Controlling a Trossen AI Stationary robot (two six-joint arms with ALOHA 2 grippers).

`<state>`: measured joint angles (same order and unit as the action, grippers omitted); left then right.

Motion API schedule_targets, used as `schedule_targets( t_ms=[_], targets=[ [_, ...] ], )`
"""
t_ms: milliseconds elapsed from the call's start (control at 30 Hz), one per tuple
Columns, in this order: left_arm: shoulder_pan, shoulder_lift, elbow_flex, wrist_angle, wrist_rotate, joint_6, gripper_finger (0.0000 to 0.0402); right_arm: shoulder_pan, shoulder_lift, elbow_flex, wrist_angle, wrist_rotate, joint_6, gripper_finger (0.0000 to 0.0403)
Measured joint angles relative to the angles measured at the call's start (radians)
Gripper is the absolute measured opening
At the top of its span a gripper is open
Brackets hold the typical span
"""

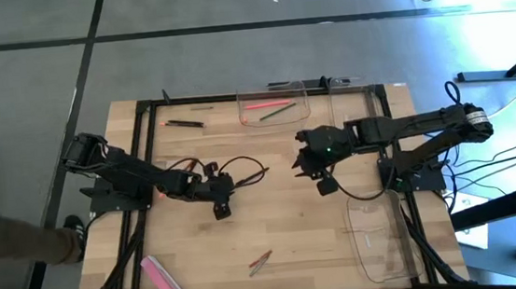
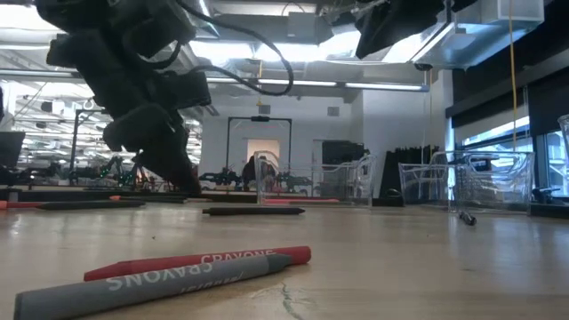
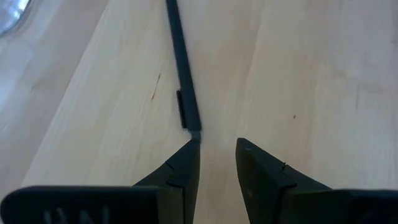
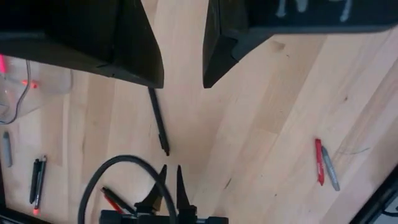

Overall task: Sort crayons/erasers/pens/pencils in bins
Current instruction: Put the center black pen into the bottom right transparent bin

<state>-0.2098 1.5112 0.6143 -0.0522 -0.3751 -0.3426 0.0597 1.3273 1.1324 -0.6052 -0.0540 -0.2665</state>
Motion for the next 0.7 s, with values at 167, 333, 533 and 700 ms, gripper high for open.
schedule_targets(
  t_ms=[167,333,533,700],
  targets=[
    [0.019,0.006,-0.025,0.040,-0.001,0.006,0.0096,0.011,0.000,0.000,0.001,0.000,0.000,0.0114],
    [0.043,0.009,-0.024,0.055,-0.009,0.013,0.0096,0.022,0.000,0.000,0.001,0.000,0.002,0.0114],
    [0.060,0.009,-0.024,0.055,-0.009,0.014,0.0096,0.031,0.000,0.000,0.001,0.000,0.004,0.0114],
    [0.059,0.009,-0.024,0.055,-0.009,0.006,0.0096,0.031,0.000,0.000,0.001,0.000,0.004,0.0114]
  ],
)
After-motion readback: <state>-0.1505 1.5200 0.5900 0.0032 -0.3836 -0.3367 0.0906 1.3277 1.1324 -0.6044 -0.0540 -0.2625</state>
